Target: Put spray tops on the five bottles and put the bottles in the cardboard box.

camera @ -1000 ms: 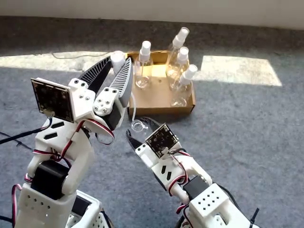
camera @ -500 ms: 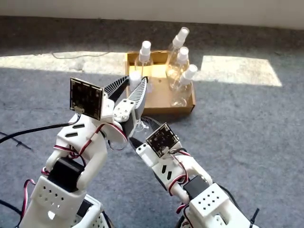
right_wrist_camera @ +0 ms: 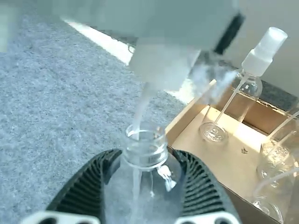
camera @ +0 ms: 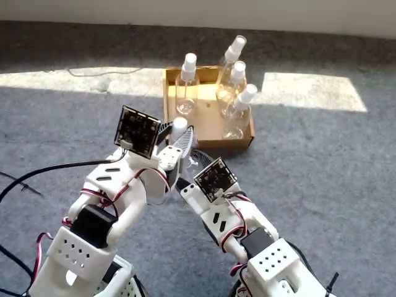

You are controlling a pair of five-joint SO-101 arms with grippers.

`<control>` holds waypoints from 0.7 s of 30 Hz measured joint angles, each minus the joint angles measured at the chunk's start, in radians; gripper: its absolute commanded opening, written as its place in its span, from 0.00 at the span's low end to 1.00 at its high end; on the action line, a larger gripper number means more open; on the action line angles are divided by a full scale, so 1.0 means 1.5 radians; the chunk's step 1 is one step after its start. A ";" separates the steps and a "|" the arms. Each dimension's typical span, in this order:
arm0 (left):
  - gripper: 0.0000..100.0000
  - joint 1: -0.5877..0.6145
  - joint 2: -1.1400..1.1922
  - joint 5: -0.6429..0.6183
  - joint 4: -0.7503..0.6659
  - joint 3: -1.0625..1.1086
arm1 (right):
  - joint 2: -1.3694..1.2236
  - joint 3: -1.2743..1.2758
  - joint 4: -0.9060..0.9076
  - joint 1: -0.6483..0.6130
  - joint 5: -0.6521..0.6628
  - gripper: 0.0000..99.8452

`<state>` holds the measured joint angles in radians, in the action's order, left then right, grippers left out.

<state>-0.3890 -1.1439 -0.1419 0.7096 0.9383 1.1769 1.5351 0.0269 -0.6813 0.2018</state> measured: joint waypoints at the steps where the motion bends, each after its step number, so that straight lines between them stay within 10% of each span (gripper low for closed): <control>1: 0.07 0.000 0.000 0.006 0.007 0.000 | 0.000 0.000 0.000 0.000 0.000 0.01; 21: 0.18 0.062 0.000 0.069 0.092 -0.101 | 0.000 0.000 0.000 0.005 0.000 0.01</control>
<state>-0.2954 -1.1439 -0.0391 0.8477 0.7864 1.1769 1.5351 0.0269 -0.6736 0.2018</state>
